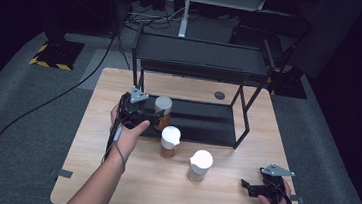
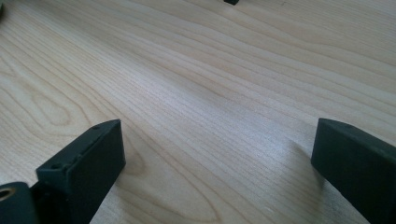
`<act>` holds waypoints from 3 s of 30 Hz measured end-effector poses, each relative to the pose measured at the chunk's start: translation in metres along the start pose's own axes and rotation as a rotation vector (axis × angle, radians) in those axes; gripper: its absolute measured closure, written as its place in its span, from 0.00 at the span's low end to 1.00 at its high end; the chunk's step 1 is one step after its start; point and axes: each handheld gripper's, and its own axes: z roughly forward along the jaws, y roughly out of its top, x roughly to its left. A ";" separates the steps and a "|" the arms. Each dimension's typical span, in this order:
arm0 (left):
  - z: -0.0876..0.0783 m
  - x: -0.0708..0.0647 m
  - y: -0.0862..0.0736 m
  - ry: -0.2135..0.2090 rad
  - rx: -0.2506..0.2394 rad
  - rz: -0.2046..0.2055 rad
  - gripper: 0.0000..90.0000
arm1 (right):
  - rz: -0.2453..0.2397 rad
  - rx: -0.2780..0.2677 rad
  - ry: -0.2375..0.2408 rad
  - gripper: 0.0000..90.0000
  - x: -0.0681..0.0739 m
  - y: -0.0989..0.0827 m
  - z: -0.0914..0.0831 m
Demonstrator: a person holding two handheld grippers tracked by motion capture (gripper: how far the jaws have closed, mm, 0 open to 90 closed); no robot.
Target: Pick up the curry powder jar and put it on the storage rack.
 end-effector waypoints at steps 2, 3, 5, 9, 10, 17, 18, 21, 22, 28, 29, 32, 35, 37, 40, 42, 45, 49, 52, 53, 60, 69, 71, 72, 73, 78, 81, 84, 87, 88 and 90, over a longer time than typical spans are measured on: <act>-0.005 0.000 -0.001 -0.004 -0.005 0.003 0.12 | 0.000 0.000 0.000 0.03 0.000 0.000 0.000; -0.008 -0.001 -0.002 -0.006 -0.009 0.001 0.12 | 0.000 0.000 0.000 0.03 0.000 0.000 0.000; -0.012 -0.002 -0.002 -0.009 -0.013 0.006 0.12 | 0.000 0.000 0.001 0.03 0.000 0.000 0.000; -0.021 -0.004 -0.005 -0.013 -0.024 0.009 0.12 | 0.000 0.001 0.001 0.03 0.000 0.000 0.000; -0.023 -0.005 -0.006 -0.013 -0.023 0.007 0.12 | 0.000 0.000 0.000 0.03 0.000 0.000 0.000; -0.035 -0.008 -0.012 -0.016 -0.021 0.022 0.12 | 0.000 0.001 0.001 0.03 0.000 0.000 0.000; -0.036 -0.008 -0.013 -0.016 -0.020 0.022 0.12 | 0.000 0.002 0.001 0.03 0.000 0.000 0.000; -0.041 -0.007 -0.015 -0.013 -0.017 0.028 0.12 | -0.003 0.002 0.001 0.02 0.000 0.000 0.000; -0.042 -0.007 -0.015 -0.010 -0.016 0.030 0.12 | -0.003 0.002 0.001 0.02 0.000 0.000 0.000; -0.051 -0.006 -0.020 -0.007 -0.020 0.036 0.12 | -0.008 0.006 0.005 0.01 0.000 0.000 0.001; -0.052 -0.006 -0.021 -0.006 -0.022 0.036 0.12 | -0.009 0.006 0.005 0.01 0.000 0.000 0.001; -0.056 -0.005 -0.024 -0.002 -0.020 0.040 0.12 | -0.009 0.008 0.006 0.00 0.001 0.000 0.001; -0.059 -0.004 -0.029 0.001 -0.019 0.045 0.12 | -0.009 0.009 0.007 0.00 0.001 0.000 0.001; -0.061 -0.004 -0.032 0.001 -0.019 0.042 0.12 | -0.009 0.008 0.006 0.00 0.001 0.000 0.001; -0.064 -0.002 -0.036 0.000 -0.016 0.042 0.12 | -0.009 0.009 0.006 0.00 0.001 0.000 0.001; -0.066 -0.002 -0.039 -0.002 -0.017 0.038 0.12 | -0.009 0.009 0.007 0.00 0.001 0.000 0.001; -0.069 -0.001 -0.042 -0.001 -0.020 0.042 0.12 | -0.011 0.009 0.011 0.00 0.000 0.000 0.001; -0.073 -0.001 -0.047 -0.003 -0.017 0.048 0.12 | -0.014 0.009 0.014 0.00 0.000 0.001 0.001; -0.074 -0.001 -0.051 0.000 -0.012 0.058 0.12 | -0.014 0.009 0.014 0.00 0.000 0.001 0.001; -0.074 -0.001 -0.052 0.004 -0.011 0.063 0.12 | -0.014 0.009 0.014 0.00 0.000 0.000 0.001; -0.076 0.002 -0.062 0.011 0.000 0.070 0.12 | -0.014 0.009 0.014 0.00 0.000 0.000 0.001; -0.078 0.004 -0.077 0.020 0.007 0.076 0.12 | -0.014 0.009 0.014 0.00 0.000 0.000 0.001; -0.079 0.004 -0.081 0.022 0.010 0.076 0.12 | -0.014 0.008 0.014 0.00 0.000 0.000 0.001; -0.079 0.004 -0.083 0.023 0.010 0.076 0.12 | -0.014 0.008 0.014 0.00 0.000 0.000 0.001; -0.079 0.005 -0.086 0.024 0.012 0.075 0.12 | -0.014 0.008 0.014 0.00 0.000 0.000 0.001; -0.081 0.006 -0.092 0.025 0.019 0.071 0.12 | -0.013 0.009 0.014 0.00 0.000 0.000 0.001; -0.080 0.006 -0.097 0.027 0.028 0.080 0.12 | -0.013 0.009 0.014 0.00 0.000 0.000 0.001; -0.079 0.005 -0.102 0.028 0.038 0.089 0.12 | -0.014 0.008 0.014 0.00 0.000 0.000 0.001; -0.078 0.004 -0.107 0.033 0.045 0.097 0.12 | -0.013 0.009 0.014 0.00 0.000 0.000 0.001; -0.078 0.004 -0.108 0.034 0.047 0.099 0.12 | -0.014 0.009 0.014 0.00 0.000 0.000 0.001; -0.077 0.004 -0.111 0.032 0.050 0.095 0.11 | -0.013 0.009 0.014 0.00 0.000 0.000 0.001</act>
